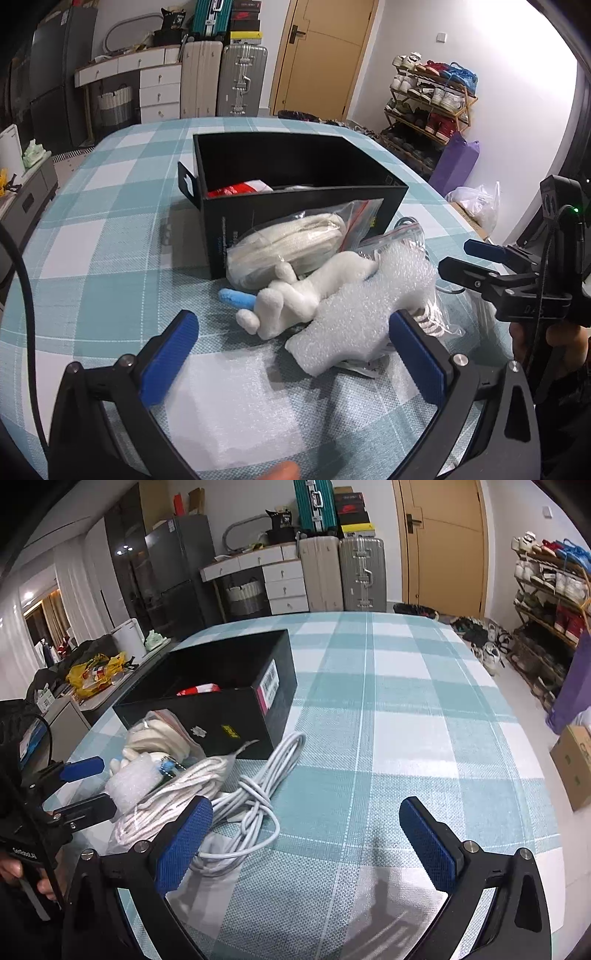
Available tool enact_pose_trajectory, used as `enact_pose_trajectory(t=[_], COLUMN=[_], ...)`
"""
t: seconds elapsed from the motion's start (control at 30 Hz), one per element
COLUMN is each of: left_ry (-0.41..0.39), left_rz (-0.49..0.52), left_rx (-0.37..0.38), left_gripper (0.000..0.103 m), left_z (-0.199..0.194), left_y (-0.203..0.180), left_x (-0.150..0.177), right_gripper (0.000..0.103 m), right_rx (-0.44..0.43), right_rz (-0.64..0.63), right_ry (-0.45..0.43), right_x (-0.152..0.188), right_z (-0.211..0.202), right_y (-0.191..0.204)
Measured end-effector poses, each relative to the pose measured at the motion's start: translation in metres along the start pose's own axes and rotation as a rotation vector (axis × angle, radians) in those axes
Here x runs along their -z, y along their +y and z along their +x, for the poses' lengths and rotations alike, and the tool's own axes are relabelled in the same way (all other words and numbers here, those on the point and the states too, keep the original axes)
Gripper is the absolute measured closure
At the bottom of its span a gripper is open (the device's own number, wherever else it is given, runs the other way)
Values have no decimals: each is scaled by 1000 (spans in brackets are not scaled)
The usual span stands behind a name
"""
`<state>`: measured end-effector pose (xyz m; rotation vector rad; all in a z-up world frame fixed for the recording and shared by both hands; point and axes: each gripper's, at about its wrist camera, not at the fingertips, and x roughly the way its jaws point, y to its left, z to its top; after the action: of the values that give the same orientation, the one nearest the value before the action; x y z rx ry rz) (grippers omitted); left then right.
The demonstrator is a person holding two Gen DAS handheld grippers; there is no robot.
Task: Organize soft objects
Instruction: 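Open both grippers and withdraw them from the black box, then grasp the bubble-wrap foam with the left gripper while the right grasps the white cable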
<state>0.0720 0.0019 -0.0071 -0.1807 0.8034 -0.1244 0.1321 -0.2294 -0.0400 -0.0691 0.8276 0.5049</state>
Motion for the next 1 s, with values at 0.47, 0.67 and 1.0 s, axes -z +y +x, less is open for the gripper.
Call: enact_pose_trajectory(t=[0.47, 0.67, 1.0], left_ry=[29, 2, 18], left_rz=[7, 50, 68], left_rx=[45, 84, 103], left_gripper=[6, 29, 35], left_z=[3, -4, -8], left_y=[-7, -12, -14], left_x=[3, 5, 6], right_gripper=[0, 0, 0], right_rx=[27, 27, 24], right_rz=[26, 23, 20], right_ry=[9, 5, -2], right_x=[0, 0, 0], right_z=[4, 3, 1], right_y=[-6, -5, -4])
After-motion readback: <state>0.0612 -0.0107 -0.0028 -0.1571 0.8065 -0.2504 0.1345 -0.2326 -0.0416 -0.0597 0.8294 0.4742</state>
